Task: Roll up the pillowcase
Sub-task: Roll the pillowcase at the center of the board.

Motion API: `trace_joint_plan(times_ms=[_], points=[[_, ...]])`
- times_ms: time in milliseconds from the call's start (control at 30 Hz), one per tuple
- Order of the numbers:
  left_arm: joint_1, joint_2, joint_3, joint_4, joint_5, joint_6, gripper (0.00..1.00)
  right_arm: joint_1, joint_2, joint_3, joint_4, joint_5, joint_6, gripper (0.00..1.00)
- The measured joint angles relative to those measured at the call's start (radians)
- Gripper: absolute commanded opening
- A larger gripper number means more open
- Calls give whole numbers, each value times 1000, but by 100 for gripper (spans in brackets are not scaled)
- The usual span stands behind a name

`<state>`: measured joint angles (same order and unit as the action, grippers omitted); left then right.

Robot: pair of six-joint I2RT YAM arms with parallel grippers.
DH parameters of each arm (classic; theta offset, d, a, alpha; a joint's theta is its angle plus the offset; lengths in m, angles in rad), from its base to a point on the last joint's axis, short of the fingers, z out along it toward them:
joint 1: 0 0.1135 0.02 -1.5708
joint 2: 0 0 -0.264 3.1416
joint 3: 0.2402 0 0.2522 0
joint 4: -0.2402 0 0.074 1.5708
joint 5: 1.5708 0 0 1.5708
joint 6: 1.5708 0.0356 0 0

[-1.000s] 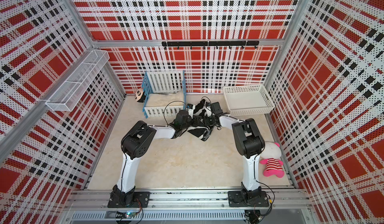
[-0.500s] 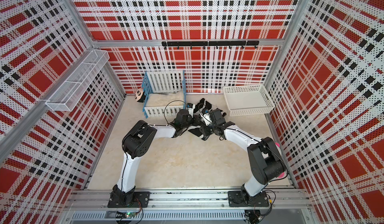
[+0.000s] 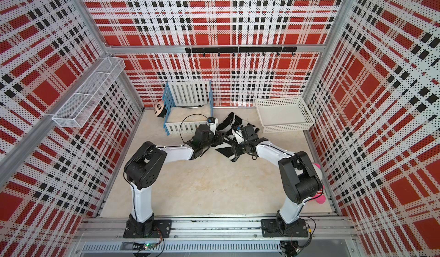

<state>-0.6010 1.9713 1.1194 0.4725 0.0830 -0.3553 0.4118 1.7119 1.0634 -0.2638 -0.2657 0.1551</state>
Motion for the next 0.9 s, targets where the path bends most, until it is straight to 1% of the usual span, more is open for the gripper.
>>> trace_joint_plan(times_ms=[100, 233, 367, 433, 567, 600, 700, 767, 900], points=[[-11, -32, -71, 42, -18, 14, 37, -3, 9, 10, -5, -11, 3, 39], [-37, -21, -151, 82, -51, 39, 37, -3, 21, 24, -12, -27, 11, 39], [-53, 26, -145, 127, -85, 50, 37, -6, 27, 37, -16, -46, 25, 43], [-52, 35, -142, 139, -91, 49, 37, -19, 25, 39, -4, -75, 46, 44], [-52, 41, -133, 149, -92, 48, 37, -111, 19, 56, 48, -146, 100, 44], [-51, 42, -133, 149, -92, 47, 37, -132, 25, 77, 45, -146, 103, 44], [-50, 45, -131, 150, -91, 46, 37, -180, 91, 220, 23, -102, 80, 41], [-50, 45, -130, 150, -90, 46, 37, -184, 155, 314, 19, -65, 53, 40], [-47, 45, -129, 149, -87, 41, 37, -178, 332, 489, -28, 4, -12, 38]])
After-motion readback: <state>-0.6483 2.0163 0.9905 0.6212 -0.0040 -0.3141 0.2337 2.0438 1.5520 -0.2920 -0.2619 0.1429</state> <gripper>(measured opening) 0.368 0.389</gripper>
